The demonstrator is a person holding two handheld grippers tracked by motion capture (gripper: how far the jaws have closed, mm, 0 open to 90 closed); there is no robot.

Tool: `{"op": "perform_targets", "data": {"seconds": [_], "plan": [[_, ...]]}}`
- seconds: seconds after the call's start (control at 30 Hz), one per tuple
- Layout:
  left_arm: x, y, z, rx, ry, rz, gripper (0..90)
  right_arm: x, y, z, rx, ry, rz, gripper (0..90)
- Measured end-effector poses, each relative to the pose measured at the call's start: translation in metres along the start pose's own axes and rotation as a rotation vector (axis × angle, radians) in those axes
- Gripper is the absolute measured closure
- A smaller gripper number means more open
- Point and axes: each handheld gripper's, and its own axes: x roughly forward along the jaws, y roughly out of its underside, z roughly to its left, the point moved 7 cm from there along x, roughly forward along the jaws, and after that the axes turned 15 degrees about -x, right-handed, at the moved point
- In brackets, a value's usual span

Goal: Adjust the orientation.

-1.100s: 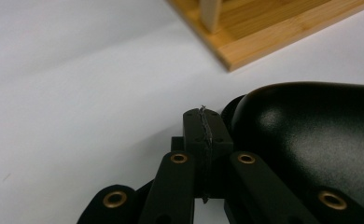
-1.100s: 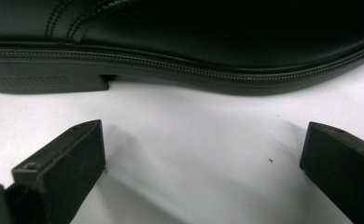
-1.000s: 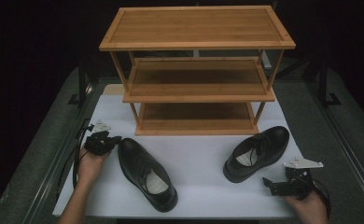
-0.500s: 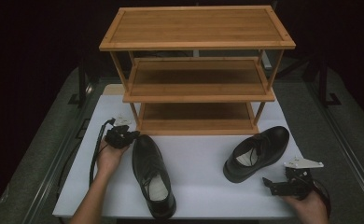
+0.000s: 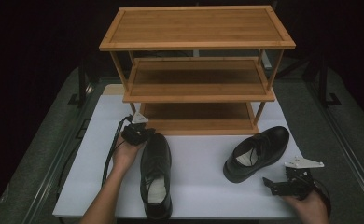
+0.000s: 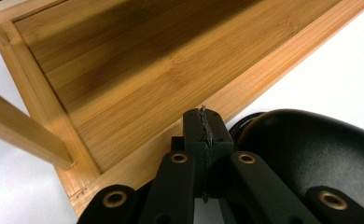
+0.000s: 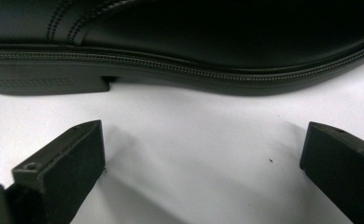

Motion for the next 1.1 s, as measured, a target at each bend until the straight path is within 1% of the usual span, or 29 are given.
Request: {"op": "perform_targets", "data": {"seconds": [0.03, 0.07, 0.13, 0.17, 0.23, 0.27, 0.33, 0.4, 0.47, 0.5, 0.53, 0.57, 0.67, 0.7, 0.87, 0.9, 0.93, 0.97, 1.0, 1.03, 1.1], "plan": [[-0.004, 0.001, 0.002, 0.005, -0.007, 0.002, 90.0, 0.000, 0.000, 0.000, 0.000, 0.000, 0.000, 0.0], [-0.009, 0.003, 0.002, 0.009, -0.007, 0.003, 90.0, 0.000, 0.000, 0.000, 0.000, 0.000, 0.000, 0.0], [-0.019, 0.007, 0.003, 0.003, -0.003, -0.009, 90.0, 0.000, 0.000, 0.000, 0.000, 0.000, 0.000, 0.0], [-0.025, 0.010, 0.003, 0.010, -0.004, -0.007, 90.0, 0.000, 0.000, 0.000, 0.001, -0.001, 0.000, 0.0], [-0.035, 0.017, 0.003, 0.002, 0.007, -0.016, 90.0, 0.000, 0.000, 0.000, -0.001, 0.002, 0.002, 0.0], [-0.040, 0.021, 0.003, 0.002, 0.010, -0.013, 90.0, 0.000, 0.000, 0.000, -0.003, 0.003, 0.002, 0.0], [-0.049, 0.026, 0.002, -0.010, 0.025, -0.012, 90.0, 0.000, 0.000, 0.000, -0.006, 0.004, 0.003, 0.0], [-0.058, 0.030, 0.000, -0.013, 0.043, -0.017, 90.0, 0.000, 0.000, 0.000, -0.008, 0.005, 0.004, 0.0], [-0.066, 0.038, -0.004, -0.002, 0.051, -0.014, 90.0, 0.000, 0.000, 0.000, -0.009, 0.006, 0.003, 0.0], [-0.066, 0.038, -0.004, -0.002, 0.051, -0.014, 90.0, 0.000, 0.000, 0.000, -0.010, 0.006, 0.003, 0.0], [-0.074, 0.046, -0.008, 0.006, 0.062, -0.013, 90.0, 0.000, 0.000, 0.000, -0.009, 0.005, 0.004, 0.0], [-0.078, 0.051, -0.010, 0.010, 0.066, -0.013, 90.0, 0.000, 0.000, 0.000, -0.009, 0.005, 0.006, 0.0], [-0.090, 0.066, -0.016, -0.002, 0.089, -0.009, 90.0, 0.000, 0.000, 0.000, -0.009, 0.006, 0.005, 0.0], [-0.093, 0.070, -0.018, -0.001, 0.094, -0.007, 90.0, 0.000, 0.000, 0.000, -0.009, 0.006, 0.005, 0.0], [-0.109, 0.101, -0.030, 0.002, 0.110, 0.016, 90.0, 0.000, 0.000, 0.001, -0.007, 0.006, 0.004, 0.0], [-0.109, 0.101, -0.030, 0.002, 0.110, 0.016, 90.0, 0.000, 0.000, 0.001, -0.007, 0.006, 0.004, 0.0], [-0.114, 0.113, -0.035, 0.008, 0.112, 0.023, 90.0, 0.000, 0.000, 0.000, -0.011, 0.006, 0.004, 0.0], [-0.114, 0.113, -0.035, 0.008, 0.112, 0.023, 90.0, 0.000, 0.000, 0.000, -0.011, 0.006, 0.004, 0.0], [-0.118, 0.122, -0.041, 0.007, 0.130, 0.031, 90.0, 0.000, 0.000, 0.000, -0.011, 0.006, 0.005, 0.0], [-0.119, 0.126, -0.044, 0.007, 0.138, 0.038, 90.0, 0.000, 0.000, 0.000, -0.011, 0.006, 0.004, 0.0], [-0.121, 0.131, -0.051, 0.006, 0.167, 0.045, 90.0, 0.000, 0.000, 0.000, -0.011, 0.006, 0.005, 0.0]]}}
